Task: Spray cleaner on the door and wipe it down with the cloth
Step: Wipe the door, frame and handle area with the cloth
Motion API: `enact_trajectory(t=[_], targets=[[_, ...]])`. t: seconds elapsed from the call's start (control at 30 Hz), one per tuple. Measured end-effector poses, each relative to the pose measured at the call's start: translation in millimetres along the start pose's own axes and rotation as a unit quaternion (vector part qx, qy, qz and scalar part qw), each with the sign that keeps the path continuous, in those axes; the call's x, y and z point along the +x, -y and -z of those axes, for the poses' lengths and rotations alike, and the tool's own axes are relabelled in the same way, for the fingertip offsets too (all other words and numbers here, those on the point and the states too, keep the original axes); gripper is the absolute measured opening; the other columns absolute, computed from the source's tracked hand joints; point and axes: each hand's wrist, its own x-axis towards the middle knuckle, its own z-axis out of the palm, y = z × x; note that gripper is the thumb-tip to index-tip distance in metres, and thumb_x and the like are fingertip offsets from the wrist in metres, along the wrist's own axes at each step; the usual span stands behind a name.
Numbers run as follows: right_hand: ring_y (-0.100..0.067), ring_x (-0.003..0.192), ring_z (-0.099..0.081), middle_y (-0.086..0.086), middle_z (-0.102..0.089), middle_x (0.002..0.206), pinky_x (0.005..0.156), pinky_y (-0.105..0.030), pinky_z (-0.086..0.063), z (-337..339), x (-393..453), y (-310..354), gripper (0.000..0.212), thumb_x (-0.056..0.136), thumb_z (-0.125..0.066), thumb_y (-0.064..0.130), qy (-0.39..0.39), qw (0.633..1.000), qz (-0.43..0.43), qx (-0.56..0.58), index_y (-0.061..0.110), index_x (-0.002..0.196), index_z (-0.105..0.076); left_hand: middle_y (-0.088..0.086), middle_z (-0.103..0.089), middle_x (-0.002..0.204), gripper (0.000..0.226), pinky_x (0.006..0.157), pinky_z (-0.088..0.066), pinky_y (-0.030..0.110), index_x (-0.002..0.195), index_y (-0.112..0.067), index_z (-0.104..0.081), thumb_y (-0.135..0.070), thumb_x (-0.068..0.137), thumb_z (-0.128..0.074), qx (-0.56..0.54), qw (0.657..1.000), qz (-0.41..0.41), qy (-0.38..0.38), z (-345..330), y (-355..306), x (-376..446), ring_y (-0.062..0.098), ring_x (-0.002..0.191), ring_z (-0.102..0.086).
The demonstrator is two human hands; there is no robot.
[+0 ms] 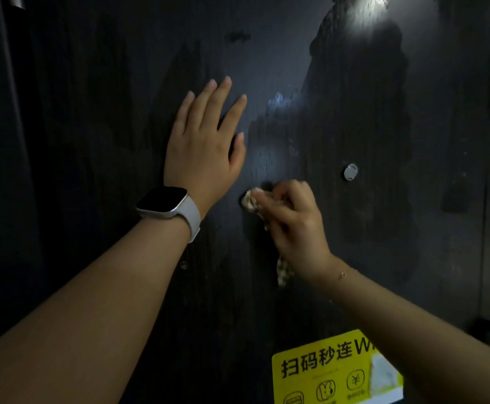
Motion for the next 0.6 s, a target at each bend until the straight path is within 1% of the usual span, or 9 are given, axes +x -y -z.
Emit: enact_trajectory(t=[0.07, 0.17, 0.2, 0.27, 0.4, 0.43, 0.5, 0.53, 0.6], targets=[[-0.023, 0.082, -0.048, -0.009, -0.053, 0.093, 0.072, -0.026, -0.033, -3, -37, 11, 0.029, 0.1, -0.045, 0.012, 0.057, 0.996, 0.04, 0.049, 0.003, 0.115, -0.068, 0.011, -0.031, 0.155, 0.049, 0.12, -0.016, 0.043, 0.145, -0.016, -0.04, -0.03, 0.099, -0.035, -0.003, 1.0, 0.002, -0.001, 1, 0, 1, 0.028, 0.144, -0.027], [-0.024, 0.085, -0.052, -0.005, -0.054, 0.103, 0.07, -0.032, -0.046, -2, -104, 24, 0.029, 0.102, -0.043, 0.013, 0.188, 0.969, 0.129, 0.096, 0.007, 0.125, -0.06, 0.011, -0.031, 0.155, 0.049, 0.12, -0.016, 0.043, 0.145, -0.016, -0.04, -0.03, 0.099, -0.035, -0.001, 1.0, 0.005, 0.002, 1, -1, 0, 0.028, 0.144, -0.027], [-0.023, 0.088, -0.051, -0.004, -0.053, 0.107, 0.071, -0.033, -0.048, -2, -115, 24, 0.028, 0.102, -0.044, 0.012, 0.209, 0.961, 0.152, 0.095, 0.008, 0.126, -0.058, 0.011, -0.031, 0.155, 0.049, 0.12, -0.015, 0.042, 0.146, -0.016, -0.039, -0.03, 0.099, -0.034, 0.002, 1.0, 0.006, 0.005, 1, -1, 0, 0.028, 0.144, -0.027], [-0.022, 0.089, -0.05, -0.003, -0.052, 0.107, 0.07, -0.03, -0.047, 0, -122, 19, 0.025, 0.102, -0.047, 0.011, 0.231, 0.951, 0.185, 0.09, 0.007, 0.123, -0.06, 0.011, -0.03, 0.156, 0.049, 0.12, -0.014, 0.042, 0.146, -0.016, -0.038, -0.031, 0.1, -0.034, 0.005, 1.0, 0.006, 0.011, 2, -2, 0, 0.027, 0.145, -0.026], [-0.022, 0.088, -0.05, -0.003, -0.054, 0.104, 0.068, -0.031, -0.044, 7, -97, 2, 0.023, 0.098, -0.056, 0.01, 0.279, 0.928, 0.224, 0.104, 0.011, 0.119, -0.066, 0.011, -0.029, 0.156, 0.049, 0.12, -0.014, 0.042, 0.146, -0.016, -0.037, -0.031, 0.099, -0.035, 0.004, 1.0, 0.008, 0.021, 5, -1, 2, 0.028, 0.145, -0.025], [-0.023, 0.087, -0.05, -0.004, -0.053, 0.102, 0.067, -0.033, -0.044, 11, -84, -3, 0.022, 0.098, -0.055, 0.01, 0.276, 0.93, 0.219, 0.108, 0.012, 0.117, -0.067, 0.011, -0.029, 0.156, 0.049, 0.12, -0.014, 0.042, 0.146, -0.016, -0.037, -0.031, 0.099, -0.035, 0.003, 1.0, 0.009, 0.02, 5, -2, 2, 0.028, 0.144, -0.026], [-0.024, 0.084, -0.05, -0.007, -0.053, 0.097, 0.068, -0.032, -0.043, 21, -47, -17, 0.022, 0.1, -0.05, 0.012, 0.233, 0.949, 0.185, 0.102, 0.014, 0.114, -0.066, 0.012, -0.031, 0.155, 0.049, 0.12, -0.017, 0.043, 0.145, -0.015, -0.04, -0.029, 0.098, -0.037, -0.007, 1.0, 0.009, 0.016, 4, -2, 3, 0.028, 0.144, -0.028], [-0.022, 0.083, -0.05, -0.007, -0.053, 0.095, 0.07, -0.03, -0.041, 26, -25, -25, 0.024, 0.1, -0.048, 0.014, 0.197, 0.963, 0.16, 0.091, 0.016, 0.114, -0.067, 0.012, -0.032, 0.155, 0.049, 0.119, -0.018, 0.044, 0.145, -0.015, -0.041, -0.029, 0.098, -0.038, -0.009, 1.0, 0.009, 0.013, 4, -1, 4, 0.028, 0.143, -0.028], [-0.015, 0.087, -0.046, -0.004, -0.05, 0.097, 0.077, -0.021, -0.034, 34, 20, -45, 0.026, 0.1, -0.046, 0.018, 0.109, 0.987, 0.103, 0.052, 0.016, 0.11, -0.069, 0.011, -0.032, 0.155, 0.05, 0.119, -0.018, 0.044, 0.145, -0.015, -0.041, -0.029, 0.098, -0.039, -0.006, 1.0, 0.008, 0.012, 4, 0, 4, 0.028, 0.143, -0.029]])
